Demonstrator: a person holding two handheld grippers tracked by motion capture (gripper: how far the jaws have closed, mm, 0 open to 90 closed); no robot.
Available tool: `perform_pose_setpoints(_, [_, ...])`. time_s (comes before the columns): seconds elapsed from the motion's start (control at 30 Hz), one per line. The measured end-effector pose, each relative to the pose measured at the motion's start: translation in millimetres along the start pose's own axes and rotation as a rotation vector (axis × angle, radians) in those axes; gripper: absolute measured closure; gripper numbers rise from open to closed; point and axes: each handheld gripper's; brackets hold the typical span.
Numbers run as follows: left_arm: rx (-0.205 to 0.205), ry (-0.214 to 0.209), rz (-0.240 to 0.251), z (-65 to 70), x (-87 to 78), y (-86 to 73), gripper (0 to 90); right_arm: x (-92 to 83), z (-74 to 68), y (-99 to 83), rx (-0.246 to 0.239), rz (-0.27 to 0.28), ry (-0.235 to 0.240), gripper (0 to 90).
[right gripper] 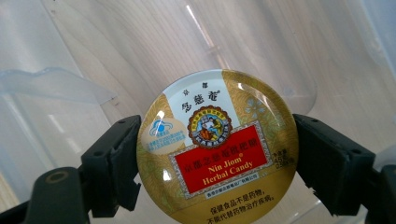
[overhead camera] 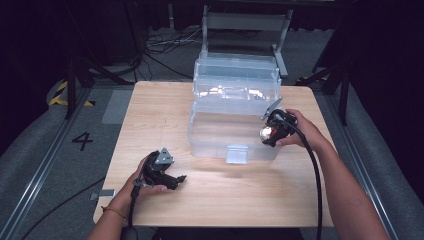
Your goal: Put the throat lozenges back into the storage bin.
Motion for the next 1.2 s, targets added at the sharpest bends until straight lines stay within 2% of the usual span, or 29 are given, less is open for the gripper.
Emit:
perform_pose_setpoints(0.2, [0.002,-0.001,0.001,-0.2,0.1,0.2,12.4,0.2,-0.8,-3.6,0.037,0.036,-0.004,20.1])
perform_pose_setpoints(0.27, [0.000,-0.001,0.000,-0.1,0.0,0.1,12.4,-0.3,-1.7,-3.5,0.042,0.050,-0.023,20.1])
perform_pose_setpoints(0.43, [0.001,0.000,0.000,-0.1,0.0,0.1,12.5,-3.6,-3.6,-5.1,0.055,0.084,-0.033,20.1])
perform_pose_setpoints(0.5, [0.000,-0.001,0.000,-0.1,0.0,0.1,12.4,-4.8,-4.6,-6.1,0.049,0.076,-0.054,20.2])
perform_pose_setpoints(0.6, [0.000,-0.001,-0.001,-0.1,0.0,0.1,12.4,-4.8,-5.2,-6.3,0.046,0.076,-0.058,20.4])
perform_pose_setpoints(0.67, [0.003,-0.001,0.002,-0.2,0.4,0.3,12.4,-2.8,-5.9,-2.0,0.041,0.037,-0.072,20.1])
perform_pose_setpoints(0.7, [0.003,-0.001,0.002,-0.2,0.4,0.3,12.3,-1.5,-7.5,0.4,0.058,0.012,-0.069,20.1])
perform_pose_setpoints(0.83, [0.003,0.000,0.002,-0.2,0.4,0.3,12.4,-0.1,-6.9,4.0,0.076,-0.002,-0.057,20.9])
perform_pose_setpoints(0.9, [0.003,-0.001,0.002,-0.2,0.4,0.3,12.3,-1.0,-6.0,4.8,0.104,0.009,-0.024,22.0])
perform_pose_setpoints(0.93, [0.003,0.000,0.002,-0.2,0.4,0.3,12.3,-3.7,-4.7,4.5,0.149,0.052,0.016,19.9])
perform_pose_setpoints(1.0, [0.003,-0.001,0.002,-0.2,0.4,0.3,12.3,-4.5,-4.8,5.3,0.162,0.056,0.027,20.9])
perform_pose_setpoints(1.03, [0.003,0.000,0.002,-0.2,0.4,0.3,12.3,-5.3,-5.3,6.4,0.146,0.038,0.016,21.4])
perform_pose_setpoints(1.07, [0.002,0.000,0.001,-0.1,0.3,0.3,12.3,-6.1,-7.1,7.4,0.124,0.017,-0.021,21.1])
perform_pose_setpoints(1.2, [0.000,0.001,0.001,0.3,0.2,0.1,12.4,-12.2,-7.6,5.1,0.112,0.038,-0.052,22.2])
Point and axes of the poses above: each handheld gripper's, and its own axes: x roughly forward along the jaws, y roughly out of its top, z roughly to its right, and after that the axes turned 11 degrees about -x, right-handed
